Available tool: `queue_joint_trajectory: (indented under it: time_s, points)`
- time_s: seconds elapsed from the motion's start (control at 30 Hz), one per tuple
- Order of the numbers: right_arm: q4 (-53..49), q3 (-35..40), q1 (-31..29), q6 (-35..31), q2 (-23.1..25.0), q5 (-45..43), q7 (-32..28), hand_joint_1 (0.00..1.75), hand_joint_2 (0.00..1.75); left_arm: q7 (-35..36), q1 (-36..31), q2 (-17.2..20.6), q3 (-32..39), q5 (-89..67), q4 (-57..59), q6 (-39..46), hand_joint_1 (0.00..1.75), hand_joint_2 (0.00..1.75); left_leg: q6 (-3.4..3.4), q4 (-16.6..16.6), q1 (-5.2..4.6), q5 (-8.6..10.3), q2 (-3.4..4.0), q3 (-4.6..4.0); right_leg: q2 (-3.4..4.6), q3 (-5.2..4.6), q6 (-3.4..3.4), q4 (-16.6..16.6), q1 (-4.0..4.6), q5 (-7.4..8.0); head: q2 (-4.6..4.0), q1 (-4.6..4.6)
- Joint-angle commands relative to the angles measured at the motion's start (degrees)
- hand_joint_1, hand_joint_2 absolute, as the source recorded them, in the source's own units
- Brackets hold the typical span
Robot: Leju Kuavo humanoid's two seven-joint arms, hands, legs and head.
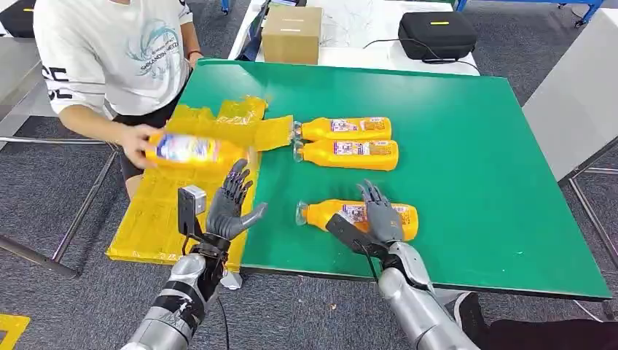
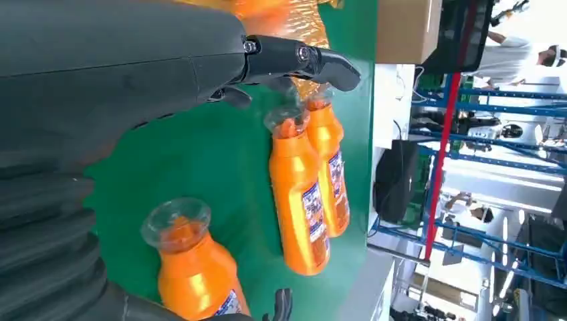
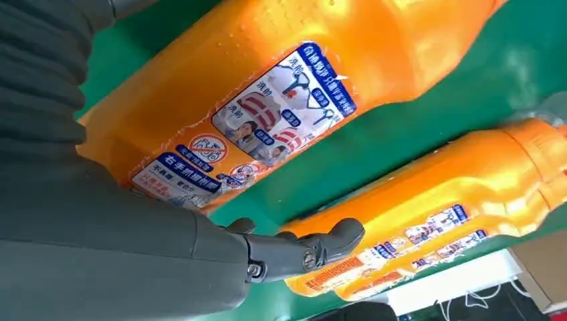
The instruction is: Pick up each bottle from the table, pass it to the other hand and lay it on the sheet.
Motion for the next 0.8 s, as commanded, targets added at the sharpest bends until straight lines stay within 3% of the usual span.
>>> queue_joint_trajectory:
  time_s: [0.03, 0.1, 0.13, 0.17, 0.2, 0.5, 0.67, 0.8]
  points:
    - [8.0, 3.9, -5.1, 6.1, -2.5, 0.9, 1.5, 0.0, 1.75, 0.1, -1.3, 1.3, 1.6, 0.3, 1.7, -2.0, 0.0, 1.75, -0.05, 0.0, 0.01, -0.06, 0.05, 0.17, 0.05, 0.14, -0.06, 0.0, 0.01, -0.05, 0.0, -0.02]
    - [11.4, 5.6, -8.1, 12.7, -3.5, 0.5, 0.7, 0.0, 1.75, -0.3, -1.9, 1.5, 1.7, -0.1, 2.8, -2.9, 0.0, 1.75, -0.06, 0.0, 0.02, -0.09, 0.1, 0.24, 0.09, 0.2, -0.08, 0.0, 0.03, -0.06, 0.0, -0.02]
    - [12.7, 6.0, -9.3, 15.0, -4.1, 0.1, 0.1, 0.44, 1.75, -0.6, -2.3, 1.5, 1.8, -0.1, 3.4, -3.5, 0.0, 1.75, -0.04, 0.0, 0.0, -0.04, 0.06, 0.15, 0.06, 0.13, -0.05, 0.0, 0.01, -0.03, 0.0, -0.02]
    - [14.7, 6.8, -10.7, 17.9, -4.6, -0.5, -0.7, 1.55, 1.75, -1.0, -2.8, 1.5, 2.0, -0.2, 4.4, -4.1, 0.0, 1.75, -0.07, 0.0, 0.02, -0.1, 0.09, 0.3, 0.08, 0.26, -0.09, 0.0, 0.03, -0.08, 0.0, -0.02]
    - [16.3, 7.7, -12.5, 21.4, -5.4, -1.0, -1.2, 1.71, 1.75, -1.2, -3.3, 1.5, 2.0, -0.2, 5.3, -4.7, 0.0, 1.75, -0.04, 0.0, 0.02, -0.06, 0.04, 0.21, 0.04, 0.18, -0.06, 0.0, 0.03, -0.04, 0.0, 0.0]
    - [20.1, 15.2, -20.5, 39.5, -13.0, -5.2, -3.1, 1.75, 1.75, -3.8, -7.3, 1.1, 1.8, -0.1, 12.6, -7.5, 0.0, 1.75, 0.15, 0.0, 0.0, 0.18, -0.4, 0.43, -0.42, 0.54, 0.01, -0.1, 0.01, -0.01, 0.0, 0.0]
    - [20.2, 17.2, -21.6, 41.4, -14.1, -7.4, -1.7, 1.75, 1.75, -3.8, -8.1, 0.9, 1.4, -0.2, 13.2, -7.8, 0.0, 1.75, 0.19, 0.0, -0.12, 0.15, -0.29, 0.46, -0.3, 0.6, 0.09, -0.1, -0.1, 0.04, 0.0, 0.0]
    - [19.3, 17.6, -20.5, 35.8, -12.9, -11.7, -0.1, 1.75, 1.75, -3.8, -7.8, 1.1, 1.6, 0.2, 12.6, -7.4, 0.0, 1.75, 0.2, 0.0, -0.14, 0.17, -0.21, 0.47, -0.25, 0.57, 0.12, -0.1, -0.11, 0.1, 0.0, 0.0]
